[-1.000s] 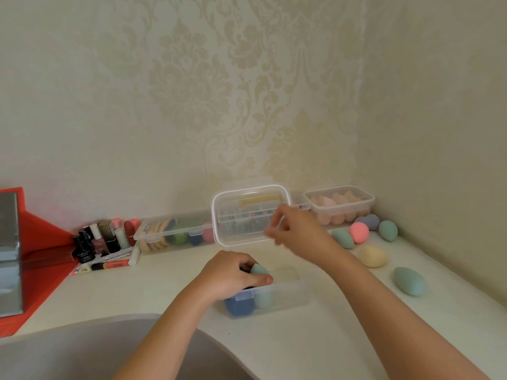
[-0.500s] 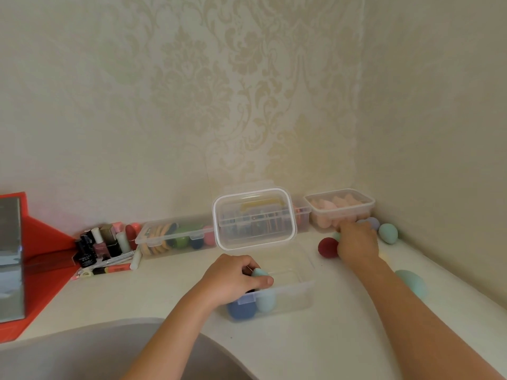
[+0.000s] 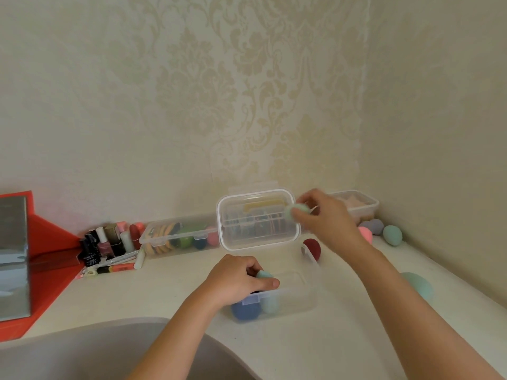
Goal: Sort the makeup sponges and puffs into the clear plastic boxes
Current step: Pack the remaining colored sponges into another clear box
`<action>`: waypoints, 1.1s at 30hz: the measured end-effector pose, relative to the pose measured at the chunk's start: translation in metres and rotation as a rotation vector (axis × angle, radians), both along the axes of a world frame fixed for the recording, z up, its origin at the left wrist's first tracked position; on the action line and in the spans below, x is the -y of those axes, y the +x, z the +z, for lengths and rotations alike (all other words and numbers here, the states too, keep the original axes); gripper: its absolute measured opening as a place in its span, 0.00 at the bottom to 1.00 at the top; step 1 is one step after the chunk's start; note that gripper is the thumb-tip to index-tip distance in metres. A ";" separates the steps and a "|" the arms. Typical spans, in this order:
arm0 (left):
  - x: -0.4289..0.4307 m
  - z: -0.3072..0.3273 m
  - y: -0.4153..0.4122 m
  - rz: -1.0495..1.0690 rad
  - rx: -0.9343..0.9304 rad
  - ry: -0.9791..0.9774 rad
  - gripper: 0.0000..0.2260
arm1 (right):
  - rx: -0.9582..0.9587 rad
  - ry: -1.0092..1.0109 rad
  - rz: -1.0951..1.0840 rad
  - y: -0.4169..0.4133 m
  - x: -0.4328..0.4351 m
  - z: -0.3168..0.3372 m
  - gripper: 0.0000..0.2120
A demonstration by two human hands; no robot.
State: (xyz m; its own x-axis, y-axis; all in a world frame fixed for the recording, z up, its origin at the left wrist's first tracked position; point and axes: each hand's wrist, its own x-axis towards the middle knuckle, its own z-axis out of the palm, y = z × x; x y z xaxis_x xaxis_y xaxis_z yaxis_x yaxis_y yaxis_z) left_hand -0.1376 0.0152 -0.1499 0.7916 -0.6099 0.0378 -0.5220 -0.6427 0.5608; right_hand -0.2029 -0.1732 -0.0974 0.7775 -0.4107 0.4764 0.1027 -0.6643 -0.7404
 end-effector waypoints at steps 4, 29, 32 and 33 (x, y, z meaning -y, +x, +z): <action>0.000 0.001 0.000 -0.004 0.003 0.004 0.15 | -0.409 -0.343 0.237 0.001 -0.026 -0.014 0.11; 0.000 -0.003 -0.006 -0.061 0.029 -0.049 0.18 | -0.544 -0.099 0.351 0.010 -0.036 -0.031 0.09; -0.001 -0.002 -0.008 -0.116 0.056 -0.059 0.16 | -0.589 0.013 0.412 0.006 -0.030 -0.025 0.09; -0.001 -0.001 -0.007 -0.157 0.061 -0.071 0.13 | -0.595 0.007 0.401 0.006 -0.029 -0.024 0.09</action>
State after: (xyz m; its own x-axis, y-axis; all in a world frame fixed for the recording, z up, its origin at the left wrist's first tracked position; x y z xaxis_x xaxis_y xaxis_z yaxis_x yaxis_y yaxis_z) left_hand -0.1446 0.0166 -0.1508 0.6819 -0.7197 0.1303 -0.6473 -0.5108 0.5658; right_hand -0.1967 -0.1438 -0.1219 0.9963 -0.0400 -0.0765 -0.0840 -0.6551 -0.7509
